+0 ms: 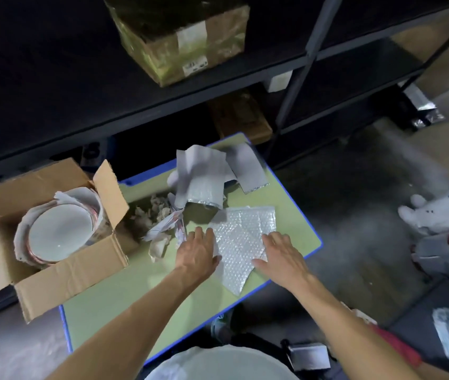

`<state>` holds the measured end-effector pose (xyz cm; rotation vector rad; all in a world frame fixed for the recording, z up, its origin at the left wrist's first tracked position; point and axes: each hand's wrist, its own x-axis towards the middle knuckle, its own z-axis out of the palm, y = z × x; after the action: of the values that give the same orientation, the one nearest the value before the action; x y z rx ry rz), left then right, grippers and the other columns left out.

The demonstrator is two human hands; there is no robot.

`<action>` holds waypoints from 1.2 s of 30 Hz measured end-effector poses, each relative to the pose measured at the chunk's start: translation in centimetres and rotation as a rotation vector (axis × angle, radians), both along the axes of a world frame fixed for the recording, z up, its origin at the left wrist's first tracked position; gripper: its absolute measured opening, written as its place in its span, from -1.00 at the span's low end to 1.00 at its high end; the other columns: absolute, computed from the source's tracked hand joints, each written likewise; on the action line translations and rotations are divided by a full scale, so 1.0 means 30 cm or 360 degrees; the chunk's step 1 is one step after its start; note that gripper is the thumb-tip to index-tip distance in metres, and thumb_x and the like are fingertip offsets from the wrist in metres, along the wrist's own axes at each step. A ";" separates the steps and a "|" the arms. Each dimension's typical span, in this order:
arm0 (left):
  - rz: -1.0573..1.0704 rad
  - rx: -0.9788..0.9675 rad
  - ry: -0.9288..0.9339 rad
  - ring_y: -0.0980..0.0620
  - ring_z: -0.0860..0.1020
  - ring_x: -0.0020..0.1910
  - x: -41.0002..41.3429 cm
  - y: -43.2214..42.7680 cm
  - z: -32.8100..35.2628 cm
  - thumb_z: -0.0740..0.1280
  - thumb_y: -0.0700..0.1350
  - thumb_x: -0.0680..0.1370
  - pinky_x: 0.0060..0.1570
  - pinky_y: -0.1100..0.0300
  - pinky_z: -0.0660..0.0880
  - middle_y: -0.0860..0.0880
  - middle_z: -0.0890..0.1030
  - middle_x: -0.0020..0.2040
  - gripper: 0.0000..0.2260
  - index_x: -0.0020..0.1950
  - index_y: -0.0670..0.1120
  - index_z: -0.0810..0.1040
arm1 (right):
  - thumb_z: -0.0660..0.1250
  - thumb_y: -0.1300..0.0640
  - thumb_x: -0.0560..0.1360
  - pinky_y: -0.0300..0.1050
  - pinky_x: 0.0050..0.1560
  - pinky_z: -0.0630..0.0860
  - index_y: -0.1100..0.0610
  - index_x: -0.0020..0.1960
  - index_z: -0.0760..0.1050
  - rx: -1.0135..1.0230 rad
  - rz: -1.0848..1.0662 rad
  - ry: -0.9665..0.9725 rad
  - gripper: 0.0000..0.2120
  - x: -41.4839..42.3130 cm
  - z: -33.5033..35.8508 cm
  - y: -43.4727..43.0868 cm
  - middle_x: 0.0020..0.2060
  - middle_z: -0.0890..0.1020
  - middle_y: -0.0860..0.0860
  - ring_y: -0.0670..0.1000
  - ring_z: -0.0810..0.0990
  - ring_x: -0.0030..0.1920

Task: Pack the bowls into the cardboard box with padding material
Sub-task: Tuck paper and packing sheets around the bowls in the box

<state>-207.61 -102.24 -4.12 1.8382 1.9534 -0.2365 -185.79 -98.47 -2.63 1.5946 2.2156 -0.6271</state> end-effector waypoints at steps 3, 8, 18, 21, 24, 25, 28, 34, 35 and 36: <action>0.0001 -0.0062 0.0118 -0.12 0.41 0.25 0.040 0.008 -0.023 0.32 0.24 0.54 0.15 0.00 0.51 -0.15 0.34 0.32 -0.23 0.54 -0.15 0.07 | 0.25 -0.29 0.52 0.00 0.26 0.43 0.20 0.54 0.13 0.0056 0.0004 -0.0044 -0.19 -0.021 -0.037 0.002 0.40 0.31 0.08 0.12 0.30 0.33; 0.0057 -0.0047 0.0224 -0.11 0.42 0.20 0.094 0.014 -0.016 0.40 0.23 0.50 0.10 0.04 0.44 -0.16 0.37 0.27 -0.06 0.59 -0.17 -0.10 | 0.37 -0.21 0.48 -0.04 0.20 0.41 0.15 0.44 0.25 0.0181 -0.0012 -0.0014 -0.30 -0.058 -0.081 0.001 0.29 0.42 0.09 0.11 0.37 0.25; 0.0357 0.0155 -0.0184 -0.13 0.33 0.37 0.057 -0.009 -0.034 0.43 0.20 0.48 0.34 0.00 0.40 -0.15 0.28 0.41 -0.01 0.60 -0.17 -0.15 | 0.20 0.22 0.55 -0.02 -0.32 0.27 0.02 0.00 0.35 -0.0095 -0.0212 0.0546 -0.89 -0.059 0.004 0.041 -0.37 0.43 -0.06 0.13 0.42 -0.27; 0.0459 0.0338 -0.0417 -0.12 0.34 0.41 0.023 -0.022 0.028 0.41 0.17 0.50 0.33 0.03 0.40 -0.11 0.31 0.43 -0.02 0.62 -0.13 -0.19 | 0.18 0.22 0.53 -0.02 -0.32 0.33 -0.01 -0.11 0.35 -0.0188 -0.0126 0.0635 -0.86 -0.046 0.076 0.077 -0.32 0.51 0.06 0.17 0.48 -0.26; 0.0484 0.0537 -0.0570 -0.11 0.43 0.38 -0.021 -0.041 0.118 0.38 0.11 0.56 0.24 0.05 0.43 -0.08 0.39 0.47 -0.19 0.63 -0.08 -0.03 | 0.23 0.19 0.51 -0.15 -0.29 0.37 -0.18 -0.25 0.37 -0.0288 -0.0038 0.0731 -0.71 -0.059 0.171 0.124 -0.30 0.55 -0.06 0.01 0.49 -0.26; 0.0480 0.0612 -0.0575 -0.12 0.49 0.31 -0.036 -0.051 0.150 0.36 0.09 0.57 0.16 0.04 0.46 -0.06 0.45 0.42 -0.29 0.60 -0.05 0.09 | 0.25 0.19 0.50 -0.21 -0.28 0.37 -0.20 -0.26 0.38 -0.0301 -0.0018 0.0774 -0.69 -0.072 0.205 0.139 -0.30 0.56 -0.11 -0.06 0.49 -0.27; 0.0577 0.0802 -0.0667 -0.16 0.58 -0.02 -0.084 -0.093 0.229 0.36 0.02 0.57 -0.12 0.01 0.51 0.02 0.56 -0.04 -0.63 0.32 -0.06 0.41 | 0.34 0.16 0.51 -0.38 -0.31 0.32 -0.21 -0.23 0.43 -0.0289 -0.0007 0.0944 -0.72 -0.127 0.295 0.176 -0.36 0.54 -0.33 -0.25 0.47 -0.33; 0.1102 0.0951 -0.0782 0.12 0.46 -0.33 -0.211 -0.201 0.348 0.36 -0.01 0.58 -0.41 0.36 0.30 0.12 0.48 -0.38 -0.91 -0.03 0.01 0.49 | 0.39 -0.13 0.50 0.14 0.13 0.53 0.02 0.07 0.57 -0.0427 0.0035 0.1315 -0.73 -0.299 0.414 0.170 0.01 0.64 0.18 0.18 0.61 0.02; 0.1185 0.0953 -0.0809 0.13 0.48 -0.32 -0.240 -0.219 0.362 0.34 0.00 0.58 -0.40 0.35 0.32 0.12 0.50 -0.37 -0.91 -0.05 0.03 0.48 | 0.39 -0.11 0.52 0.10 0.11 0.55 0.01 0.08 0.57 -0.0452 0.0059 0.1331 -0.76 -0.335 0.430 0.159 0.00 0.65 0.16 0.13 0.62 0.02; 0.1250 0.0969 -0.0838 0.13 0.50 -0.30 -0.272 -0.239 0.374 0.32 0.01 0.59 -0.35 0.28 0.38 0.12 0.53 -0.34 -0.91 -0.07 0.05 0.47 | 0.39 -0.05 0.54 -0.04 0.08 0.56 -0.01 0.07 0.57 -0.0459 0.0088 0.1327 -0.84 -0.372 0.432 0.151 -0.03 0.67 0.08 0.02 0.63 0.01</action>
<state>-215.76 -109.40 7.11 1.0747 2.2737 1.0612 -196.96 -93.95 10.35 1.2347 2.5032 -1.7522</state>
